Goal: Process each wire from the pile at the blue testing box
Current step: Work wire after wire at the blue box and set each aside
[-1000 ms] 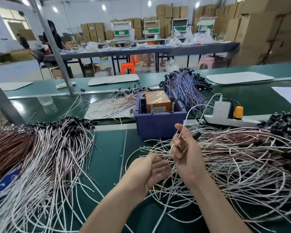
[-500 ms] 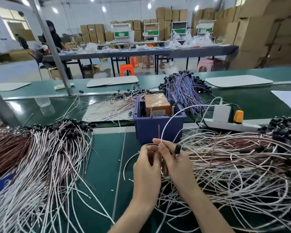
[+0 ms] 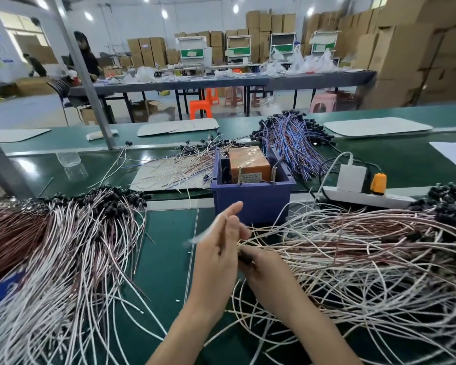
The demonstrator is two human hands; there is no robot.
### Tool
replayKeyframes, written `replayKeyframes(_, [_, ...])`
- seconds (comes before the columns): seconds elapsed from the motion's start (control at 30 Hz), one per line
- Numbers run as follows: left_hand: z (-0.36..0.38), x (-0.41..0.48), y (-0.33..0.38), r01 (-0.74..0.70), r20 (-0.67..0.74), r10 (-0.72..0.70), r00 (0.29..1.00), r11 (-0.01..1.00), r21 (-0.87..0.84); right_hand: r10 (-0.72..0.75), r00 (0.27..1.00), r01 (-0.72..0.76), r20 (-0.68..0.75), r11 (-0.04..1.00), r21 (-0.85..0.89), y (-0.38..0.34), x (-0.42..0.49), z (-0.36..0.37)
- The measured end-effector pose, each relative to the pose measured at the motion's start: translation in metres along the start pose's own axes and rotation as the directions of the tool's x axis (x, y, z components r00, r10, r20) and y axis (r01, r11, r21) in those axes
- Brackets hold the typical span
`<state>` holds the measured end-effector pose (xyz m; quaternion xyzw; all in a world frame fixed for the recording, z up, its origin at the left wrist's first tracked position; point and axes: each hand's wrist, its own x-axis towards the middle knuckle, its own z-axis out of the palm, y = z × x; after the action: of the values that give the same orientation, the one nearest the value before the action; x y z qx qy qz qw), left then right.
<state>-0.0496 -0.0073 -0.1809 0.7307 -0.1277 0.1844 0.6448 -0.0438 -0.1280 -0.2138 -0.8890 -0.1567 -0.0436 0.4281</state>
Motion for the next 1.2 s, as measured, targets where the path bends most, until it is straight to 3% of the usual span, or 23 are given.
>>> replayKeyframes(0.17, [-0.019,0.013,-0.004,0.17,-0.124,-0.175,0.977,0.984,-0.052,0.021,0.99,0.026,-0.141,0.946,0.324,0.001,-0.003,-0.004])
replayKeyframes(0.27, [-0.022,0.012,-0.005,0.261,-0.091,-0.26,0.961,0.965,0.0,0.14,0.942,0.04,-0.305,0.856,0.516,0.0,0.0,-0.009])
replayKeyframes(0.37, [-0.017,0.011,-0.001,0.251,0.002,-0.251,0.968,0.968,0.028,0.281,0.89,0.045,-0.36,0.731,0.681,-0.004,0.004,-0.016])
replayKeyframes(0.47, [-0.012,0.011,-0.002,0.188,0.031,-0.191,0.981,0.978,0.092,0.288,0.872,0.072,-0.396,0.725,0.685,-0.009,0.008,-0.021])
replayKeyframes(0.63, [-0.004,0.022,-0.002,0.072,-0.053,-0.067,0.996,0.993,0.096,0.276,0.881,0.023,-0.385,0.786,0.617,-0.015,0.025,-0.028])
replayKeyframes(0.77, [0.0,0.026,-0.012,0.057,-0.099,-0.04,0.994,0.983,0.173,0.262,0.89,-0.01,-0.372,0.828,0.56,-0.013,0.037,-0.029])
replayKeyframes(1.0, [0.002,0.016,-0.029,0.037,-0.051,-0.022,0.998,0.944,0.328,0.477,0.731,0.023,-0.487,0.697,0.717,0.003,0.044,-0.032])
replayKeyframes(1.2, [0.004,0.013,-0.029,0.039,-0.025,-0.032,0.999,0.922,0.385,0.484,0.702,0.019,-0.522,0.72,0.693,0.003,0.055,-0.035])
